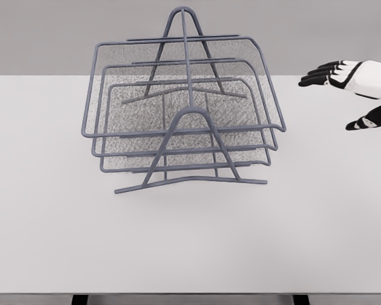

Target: Pull out the upper folder box with right arm

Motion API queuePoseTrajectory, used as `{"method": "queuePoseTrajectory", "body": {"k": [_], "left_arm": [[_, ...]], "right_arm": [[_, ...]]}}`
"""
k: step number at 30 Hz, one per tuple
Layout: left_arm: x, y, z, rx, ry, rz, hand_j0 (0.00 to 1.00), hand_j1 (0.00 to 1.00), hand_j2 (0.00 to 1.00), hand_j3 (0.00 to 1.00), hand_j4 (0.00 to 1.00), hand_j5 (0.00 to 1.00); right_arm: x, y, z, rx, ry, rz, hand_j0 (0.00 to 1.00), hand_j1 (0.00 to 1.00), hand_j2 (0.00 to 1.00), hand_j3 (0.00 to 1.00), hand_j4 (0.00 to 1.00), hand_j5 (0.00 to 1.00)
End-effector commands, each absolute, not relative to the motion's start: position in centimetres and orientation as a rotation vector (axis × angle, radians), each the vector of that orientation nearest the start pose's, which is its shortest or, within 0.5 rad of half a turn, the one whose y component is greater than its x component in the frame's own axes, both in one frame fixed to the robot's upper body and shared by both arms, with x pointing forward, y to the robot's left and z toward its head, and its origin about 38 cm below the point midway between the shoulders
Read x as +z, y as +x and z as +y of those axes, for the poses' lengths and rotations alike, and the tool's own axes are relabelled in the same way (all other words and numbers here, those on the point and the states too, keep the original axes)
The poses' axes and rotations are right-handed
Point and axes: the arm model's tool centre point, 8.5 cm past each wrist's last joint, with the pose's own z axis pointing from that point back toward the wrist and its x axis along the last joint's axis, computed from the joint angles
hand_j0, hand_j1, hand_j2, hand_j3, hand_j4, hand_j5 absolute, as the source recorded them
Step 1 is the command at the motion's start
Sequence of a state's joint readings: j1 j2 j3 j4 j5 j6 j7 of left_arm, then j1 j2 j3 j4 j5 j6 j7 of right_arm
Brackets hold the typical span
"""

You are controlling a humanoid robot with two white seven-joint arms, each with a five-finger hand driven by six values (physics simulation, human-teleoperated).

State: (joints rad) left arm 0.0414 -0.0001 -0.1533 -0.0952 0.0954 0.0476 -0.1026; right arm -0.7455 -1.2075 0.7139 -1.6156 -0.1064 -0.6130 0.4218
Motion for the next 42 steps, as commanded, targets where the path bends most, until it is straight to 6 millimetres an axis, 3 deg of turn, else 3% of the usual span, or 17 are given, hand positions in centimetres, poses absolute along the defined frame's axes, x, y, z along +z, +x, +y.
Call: {"method": "queuePoseTrajectory", "body": {"k": [1,2,3,4,5,8,9,10,11,13,18,25,28,35,42], "left_arm": [[-26.4,0.1,25.8,-0.057,-0.027,0.0,1.0,1.0,1.0,1.0,1.0,1.0],[-26.4,0.1,25.8,-0.059,-0.027,0.0,1.0,1.0,1.0,1.0,1.0,1.0],[-26.4,0.1,25.8,-0.059,-0.027,0.0,1.0,1.0,1.0,1.0,1.0,1.0],[-26.4,0.1,25.8,-0.059,-0.027,0.0,1.0,1.0,1.0,1.0,1.0,1.0],[-26.4,0.1,25.8,-0.059,-0.027,0.0,1.0,1.0,1.0,1.0,1.0,1.0],[-26.4,0.1,25.8,-0.059,-0.027,0.0,1.0,1.0,1.0,1.0,1.0,1.0],[-26.4,0.1,25.8,-0.059,-0.027,0.0,1.0,1.0,1.0,1.0,1.0,1.0],[-26.4,0.1,25.8,-0.059,-0.027,0.0,1.0,1.0,1.0,1.0,1.0,1.0],[-26.4,0.1,25.8,-0.059,-0.027,0.0,1.0,1.0,1.0,1.0,1.0,1.0],[-26.4,0.1,25.8,-0.059,-0.026,0.0,1.0,1.0,1.0,1.0,1.0,1.0],[-26.4,0.0,25.8,-0.058,-0.027,0.002,1.0,1.0,1.0,1.0,1.0,1.0],[-26.4,0.1,25.8,-0.059,-0.027,0.0,1.0,1.0,1.0,1.0,1.0,1.0],[-26.4,0.1,25.8,-0.059,-0.027,0.0,1.0,1.0,1.0,1.0,1.0,1.0],[-26.4,0.1,25.8,-0.059,-0.027,0.0,1.0,1.0,1.0,1.0,1.0,1.0],[-26.4,0.1,25.8,-0.059,-0.027,0.0,1.0,1.0,1.0,1.0,1.0,1.0]], "right_arm": [[32.4,39.3,-35.9,1.885,-0.318,-1.642,1.0,1.0,1.0,1.0,1.0,1.0],[32.0,40.2,-35.4,1.856,-0.311,-1.672,1.0,1.0,1.0,1.0,1.0,1.0],[30.6,40.6,-33.9,1.938,-0.299,-1.629,1.0,1.0,1.0,1.0,1.0,1.0],[31.4,41.7,-31.8,1.946,-0.364,-1.718,1.0,1.0,1.0,1.0,1.0,1.0],[31.3,42.0,-32.1,1.959,-0.55,-1.71,1.0,1.0,1.0,1.0,1.0,1.0],[30.1,43.3,-35.2,1.873,-0.578,-1.631,1.0,1.0,1.0,1.0,1.0,1.0],[30.8,43.8,-35.9,1.847,-0.601,-1.63,1.0,1.0,1.0,1.0,1.0,1.0],[32.0,44.1,-35.9,1.843,-0.623,-1.653,1.0,1.0,1.0,1.0,1.0,1.0],[31.8,44.4,-35.9,1.835,-0.617,-1.65,1.0,1.0,1.0,1.0,1.0,1.0],[29.9,45.5,-34.6,1.832,-0.558,-1.642,1.0,1.0,1.0,1.0,1.0,1.0],[27.0,45.5,-31.0,1.901,-0.437,-1.636,1.0,1.0,1.0,1.0,1.0,1.0],[30.0,43.7,-28.5,1.995,-0.465,-1.727,1.0,1.0,1.0,1.0,1.0,1.0],[29.3,43.6,-29.5,1.995,-0.469,-1.685,1.0,1.0,1.0,1.0,1.0,1.0],[26.4,43.6,-29.6,2.051,-0.443,-1.578,1.0,1.0,1.0,1.0,1.0,1.0],[25.4,43.5,-30.4,2.068,-0.46,-1.521,1.0,1.0,1.0,1.0,1.0,1.0]]}}
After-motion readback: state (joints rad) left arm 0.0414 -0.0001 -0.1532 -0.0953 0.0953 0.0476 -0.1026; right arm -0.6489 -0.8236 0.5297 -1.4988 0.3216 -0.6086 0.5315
